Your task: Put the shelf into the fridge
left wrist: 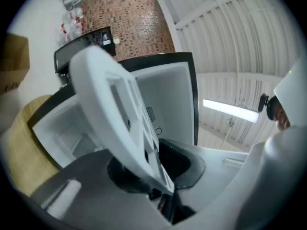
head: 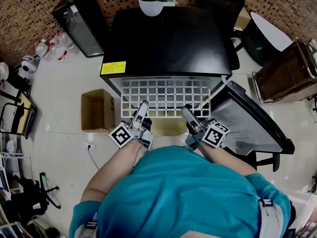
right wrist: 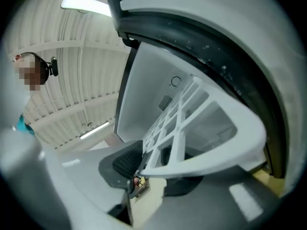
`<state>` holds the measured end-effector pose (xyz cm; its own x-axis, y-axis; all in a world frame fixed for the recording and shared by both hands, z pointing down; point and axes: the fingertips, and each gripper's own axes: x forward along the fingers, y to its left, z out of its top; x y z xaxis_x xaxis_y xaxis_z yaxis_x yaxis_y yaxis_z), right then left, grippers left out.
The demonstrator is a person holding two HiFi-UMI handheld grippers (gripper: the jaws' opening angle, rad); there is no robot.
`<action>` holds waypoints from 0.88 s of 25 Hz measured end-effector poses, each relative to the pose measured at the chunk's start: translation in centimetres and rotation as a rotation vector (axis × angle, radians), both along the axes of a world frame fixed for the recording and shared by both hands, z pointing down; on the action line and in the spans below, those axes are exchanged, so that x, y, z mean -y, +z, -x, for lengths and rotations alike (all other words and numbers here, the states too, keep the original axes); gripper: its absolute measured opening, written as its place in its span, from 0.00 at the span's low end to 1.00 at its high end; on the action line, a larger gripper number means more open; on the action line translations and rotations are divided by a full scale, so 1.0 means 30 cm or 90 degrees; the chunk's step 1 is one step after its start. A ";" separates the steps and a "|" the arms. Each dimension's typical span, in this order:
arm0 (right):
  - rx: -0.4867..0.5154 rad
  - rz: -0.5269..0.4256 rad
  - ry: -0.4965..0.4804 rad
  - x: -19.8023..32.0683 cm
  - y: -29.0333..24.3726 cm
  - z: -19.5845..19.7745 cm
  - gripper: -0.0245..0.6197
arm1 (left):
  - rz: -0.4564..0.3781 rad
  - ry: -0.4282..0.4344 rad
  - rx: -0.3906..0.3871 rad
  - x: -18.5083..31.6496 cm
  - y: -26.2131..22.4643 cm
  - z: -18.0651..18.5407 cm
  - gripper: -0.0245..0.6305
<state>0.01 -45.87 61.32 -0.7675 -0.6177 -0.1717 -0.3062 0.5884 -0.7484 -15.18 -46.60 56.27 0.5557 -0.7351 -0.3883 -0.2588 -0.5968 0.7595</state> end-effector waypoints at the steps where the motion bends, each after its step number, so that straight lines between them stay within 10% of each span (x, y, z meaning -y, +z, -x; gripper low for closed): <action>1: 0.003 -0.001 0.000 -0.001 -0.003 0.002 0.22 | -0.004 -0.007 0.009 -0.003 -0.008 -0.003 0.12; 6: 0.016 -0.009 0.002 -0.001 -0.009 0.001 0.19 | -0.001 -0.003 0.021 -0.029 -0.003 -0.016 0.13; 11: 0.026 -0.016 0.005 0.019 -0.013 -0.001 0.18 | 0.113 -0.007 0.103 -0.059 0.184 -0.002 0.16; 22: 0.043 0.000 0.015 0.122 -0.066 0.010 0.18 | 0.080 0.029 0.103 0.051 0.078 -0.028 0.17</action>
<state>-0.28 -49.54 59.33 -0.7390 -0.6357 -0.2231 -0.2685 0.5816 -0.7678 -14.35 -48.12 58.60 0.6370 -0.7450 -0.1978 -0.3588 -0.5137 0.7793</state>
